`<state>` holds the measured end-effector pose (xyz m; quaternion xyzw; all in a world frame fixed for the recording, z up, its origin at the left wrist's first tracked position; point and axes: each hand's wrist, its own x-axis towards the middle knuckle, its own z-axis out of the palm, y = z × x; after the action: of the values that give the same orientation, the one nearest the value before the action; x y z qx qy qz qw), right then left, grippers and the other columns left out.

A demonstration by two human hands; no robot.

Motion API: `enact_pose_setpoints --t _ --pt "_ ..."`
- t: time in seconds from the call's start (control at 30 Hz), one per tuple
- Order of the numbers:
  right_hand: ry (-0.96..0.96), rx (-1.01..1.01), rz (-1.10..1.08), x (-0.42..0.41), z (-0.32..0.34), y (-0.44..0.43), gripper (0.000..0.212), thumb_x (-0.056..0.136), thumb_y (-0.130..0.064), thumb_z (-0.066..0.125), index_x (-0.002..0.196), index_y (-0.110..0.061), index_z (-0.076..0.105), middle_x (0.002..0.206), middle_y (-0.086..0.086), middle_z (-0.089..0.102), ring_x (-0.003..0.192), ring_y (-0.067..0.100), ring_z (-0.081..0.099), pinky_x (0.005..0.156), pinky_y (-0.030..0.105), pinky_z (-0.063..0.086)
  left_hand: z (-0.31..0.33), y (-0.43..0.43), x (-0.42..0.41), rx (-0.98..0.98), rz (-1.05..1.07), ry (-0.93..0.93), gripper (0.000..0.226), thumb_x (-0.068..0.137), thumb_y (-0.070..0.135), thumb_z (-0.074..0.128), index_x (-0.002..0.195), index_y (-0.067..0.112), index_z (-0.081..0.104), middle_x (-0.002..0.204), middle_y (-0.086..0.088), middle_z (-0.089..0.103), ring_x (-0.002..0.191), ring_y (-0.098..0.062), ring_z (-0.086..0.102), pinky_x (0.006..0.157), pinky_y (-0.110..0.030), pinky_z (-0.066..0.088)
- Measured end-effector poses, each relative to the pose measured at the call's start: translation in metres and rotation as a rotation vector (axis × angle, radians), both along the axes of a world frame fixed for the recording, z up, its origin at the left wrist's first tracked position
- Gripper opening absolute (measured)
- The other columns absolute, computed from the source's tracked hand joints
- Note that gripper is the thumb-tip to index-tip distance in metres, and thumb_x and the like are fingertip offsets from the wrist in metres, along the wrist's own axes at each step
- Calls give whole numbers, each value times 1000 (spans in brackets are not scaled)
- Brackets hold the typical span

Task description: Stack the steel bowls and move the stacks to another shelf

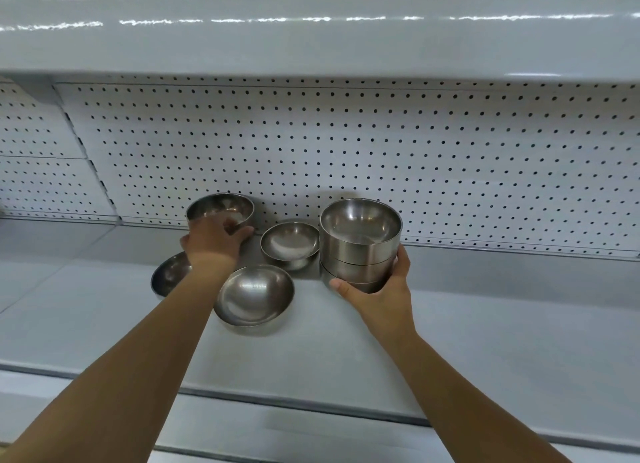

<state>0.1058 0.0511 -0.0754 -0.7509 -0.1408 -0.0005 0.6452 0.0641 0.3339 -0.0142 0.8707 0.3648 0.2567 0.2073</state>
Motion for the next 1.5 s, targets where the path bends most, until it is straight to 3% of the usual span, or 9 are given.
enact_pose_setpoints --t 0.23,0.4,0.63,0.73,0.8,0.87,1.0,1.27,1.5 --pt "-9 -4 0 -1 2 1 130 53 -52 100 154 -47 17 147 -17 50 130 10 56 109 38 51 -2 4 1 14 16 -41 22 95 39 67 101 21 77 97 -7 73 101 -31 61 91 -39 41" --pt "-7 -5 8 -2 2 1 130 54 -52 100 153 -48 17 146 -17 50 129 10 57 109 38 51 1 2 -2 -30 -3 -107 20 96 30 66 103 16 79 100 -14 75 83 -25 55 74 -30 37" --pt "-15 -12 7 -2 3 1 128 54 -53 99 152 -48 18 146 -16 51 130 11 57 108 39 51 29 -18 -6 77 -62 -222 22 96 30 65 93 16 81 91 -13 75 88 -32 67 72 -32 38" --pt "-10 -4 10 -2 3 0 126 54 -52 99 152 -49 18 145 -17 52 129 10 57 108 39 51 46 -38 -12 -8 -157 -404 14 91 30 72 93 19 81 88 -4 71 81 -20 62 72 -25 38" --pt "-9 -1 14 -3 3 0 125 55 -49 100 151 -49 19 144 -17 52 129 10 57 107 36 51 57 -54 -17 -127 -263 -533 7 89 24 76 92 19 80 87 9 64 79 -7 58 71 -10 39" --pt "-7 1 16 -3 4 0 125 56 -46 100 151 -49 19 143 -17 52 128 10 57 104 32 51 65 -68 -20 -181 -365 -590 4 87 22 78 89 26 77 88 13 63 84 -6 60 76 -4 40" --pt "0 4 18 -4 5 -1 127 58 -44 100 154 -46 17 144 -16 52 126 10 57 100 25 48 70 -84 -19 -245 -526 -610 11 84 21 81 86 30 75 91 8 67 89 -12 64 84 -21 49" --pt "13 19 26 -4 6 -3 129 54 -46 101 155 -45 19 146 -16 52 128 9 57 106 31 50 66 -119 -14 -254 -721 -649 12 81 12 83 87 22 78 102 8 71 98 -8 65 86 -12 46" --pt "-3 44 41 -3 4 -4 126 55 -42 101 152 -50 20 142 -19 51 125 5 55 95 18 47 58 -132 -7 -189 -794 -503 8 81 16 83 88 12 81 111 8 69 110 -8 61 94 -11 42"
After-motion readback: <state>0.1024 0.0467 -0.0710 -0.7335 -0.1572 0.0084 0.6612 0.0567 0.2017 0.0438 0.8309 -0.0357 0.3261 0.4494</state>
